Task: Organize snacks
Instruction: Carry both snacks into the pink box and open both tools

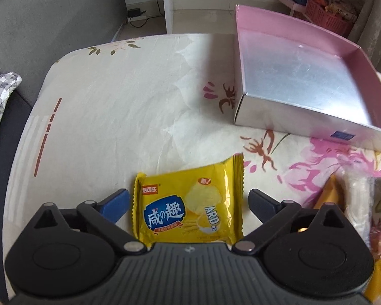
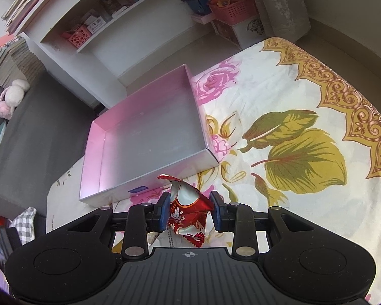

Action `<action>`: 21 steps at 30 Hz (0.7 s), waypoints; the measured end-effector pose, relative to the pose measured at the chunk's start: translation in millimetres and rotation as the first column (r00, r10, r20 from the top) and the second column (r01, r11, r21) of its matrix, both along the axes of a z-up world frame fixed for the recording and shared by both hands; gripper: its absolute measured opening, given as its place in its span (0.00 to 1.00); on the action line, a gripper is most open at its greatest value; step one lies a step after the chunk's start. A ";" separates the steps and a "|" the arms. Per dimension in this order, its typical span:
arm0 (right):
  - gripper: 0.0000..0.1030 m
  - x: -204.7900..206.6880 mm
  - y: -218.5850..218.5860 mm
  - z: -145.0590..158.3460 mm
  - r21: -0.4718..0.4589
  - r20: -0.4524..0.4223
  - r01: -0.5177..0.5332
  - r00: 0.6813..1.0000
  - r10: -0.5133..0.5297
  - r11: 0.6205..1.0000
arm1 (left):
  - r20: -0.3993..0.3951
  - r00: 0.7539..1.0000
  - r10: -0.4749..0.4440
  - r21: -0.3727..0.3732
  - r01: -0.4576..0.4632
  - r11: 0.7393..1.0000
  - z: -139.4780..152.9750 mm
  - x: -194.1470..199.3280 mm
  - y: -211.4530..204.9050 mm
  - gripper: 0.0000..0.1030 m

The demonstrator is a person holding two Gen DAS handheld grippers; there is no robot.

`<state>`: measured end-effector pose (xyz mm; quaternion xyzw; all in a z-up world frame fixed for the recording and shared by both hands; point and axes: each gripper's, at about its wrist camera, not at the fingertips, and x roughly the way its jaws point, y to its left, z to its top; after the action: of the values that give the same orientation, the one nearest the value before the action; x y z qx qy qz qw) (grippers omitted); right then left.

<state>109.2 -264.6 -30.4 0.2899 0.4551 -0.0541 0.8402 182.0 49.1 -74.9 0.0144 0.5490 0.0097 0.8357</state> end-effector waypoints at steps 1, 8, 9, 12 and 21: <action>0.31 0.5 1.0 0.8 -0.003 0.003 -0.002 1.000 0.002 1.000 | 0.017 1.000 0.011 -0.018 -0.010 1.000 -0.8 -2.2 2.2 0.98; 0.31 -0.6 3.4 9.3 -0.026 0.031 -0.015 0.999 0.016 1.000 | 0.061 0.996 0.064 -0.046 -0.061 0.997 10.3 -14.5 19.9 0.67; 0.31 -0.8 2.8 10.2 -0.026 0.034 -0.014 0.999 0.015 1.000 | 0.068 0.995 0.069 -0.046 -0.066 0.997 10.4 -16.6 23.3 0.67; 0.31 -2.4 1.4 14.0 -0.028 0.046 -0.009 0.999 0.011 1.000 | 0.081 0.993 0.082 -0.060 -0.077 0.995 13.6 -21.9 30.9 0.66; 0.31 8.2 4.0 30.0 0.002 0.079 -0.013 0.997 0.013 1.000 | 0.191 0.982 0.014 -0.097 0.004 0.995 63.3 -22.3 12.2 0.67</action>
<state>117.4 -260.6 -0.5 0.2898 0.4236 -0.0365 0.8575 159.7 61.3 -11.6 -0.0284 0.4661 -0.0134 0.8842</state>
